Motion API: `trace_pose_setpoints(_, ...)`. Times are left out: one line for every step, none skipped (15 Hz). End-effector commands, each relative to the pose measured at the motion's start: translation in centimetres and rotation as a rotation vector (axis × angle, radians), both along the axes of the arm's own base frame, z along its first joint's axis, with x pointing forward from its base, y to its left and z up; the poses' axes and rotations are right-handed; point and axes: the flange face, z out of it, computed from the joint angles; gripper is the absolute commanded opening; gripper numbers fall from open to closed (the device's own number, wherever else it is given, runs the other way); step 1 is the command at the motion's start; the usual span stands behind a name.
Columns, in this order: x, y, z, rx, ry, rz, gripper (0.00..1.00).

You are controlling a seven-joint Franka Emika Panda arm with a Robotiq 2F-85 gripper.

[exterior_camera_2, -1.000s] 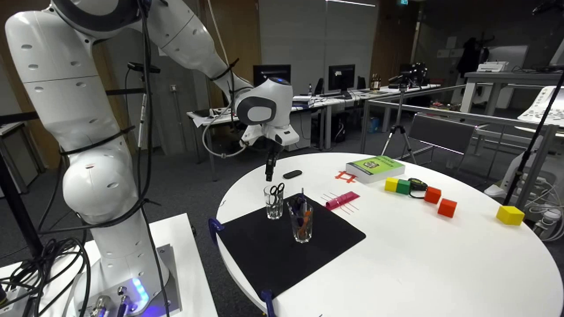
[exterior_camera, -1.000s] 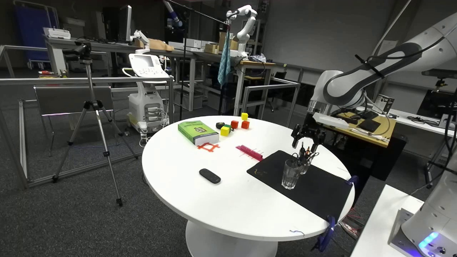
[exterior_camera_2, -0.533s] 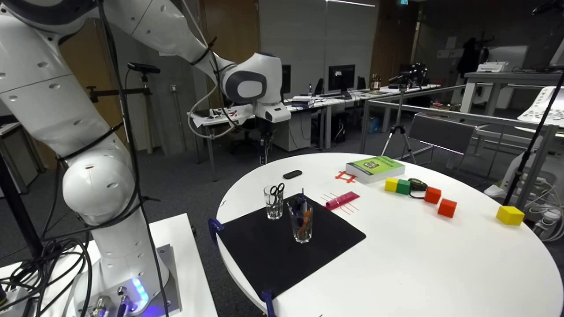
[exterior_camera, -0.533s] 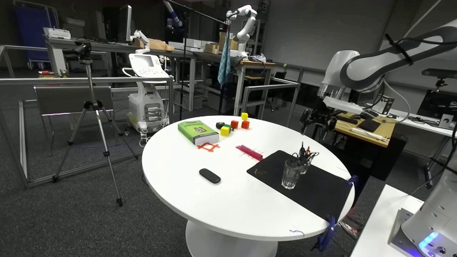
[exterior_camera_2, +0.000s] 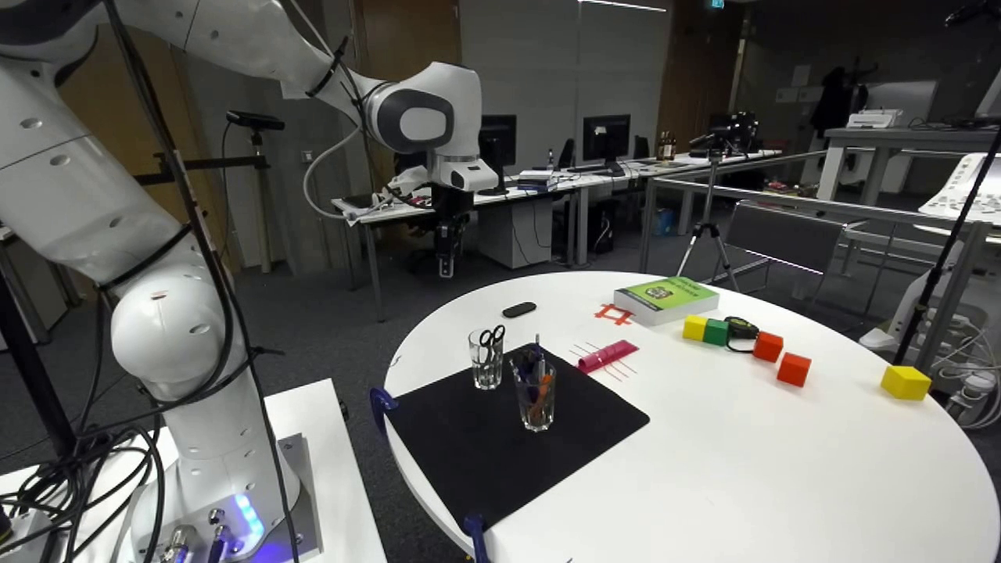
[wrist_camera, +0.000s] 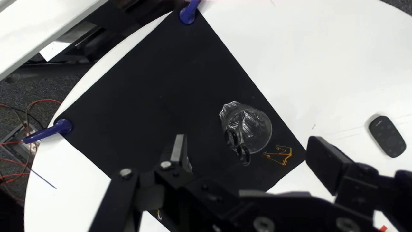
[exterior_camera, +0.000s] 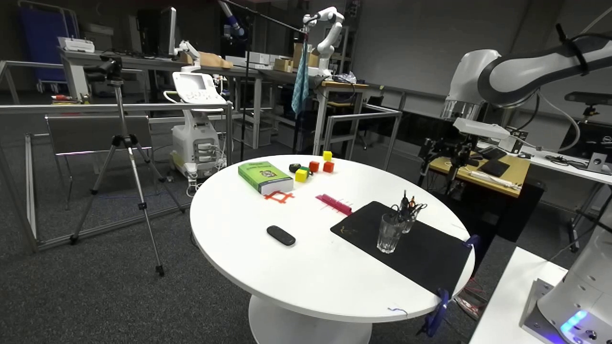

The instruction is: Move one scissors from the glass on the right to the glass on the left.

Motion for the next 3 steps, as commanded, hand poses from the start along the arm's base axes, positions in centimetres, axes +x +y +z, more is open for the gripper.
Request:
trace_pose_setpoints(-0.02, -0.02, -0.03, 0.0, 0.002, 0.0, 1.0)
trace_pose_setpoints(-0.04, -0.03, -0.09, -0.001, 0.003, 0.0, 1.0)
trace_pose_setpoints(-0.05, -0.04, -0.11, -0.001, 0.004, 0.0, 1.0)
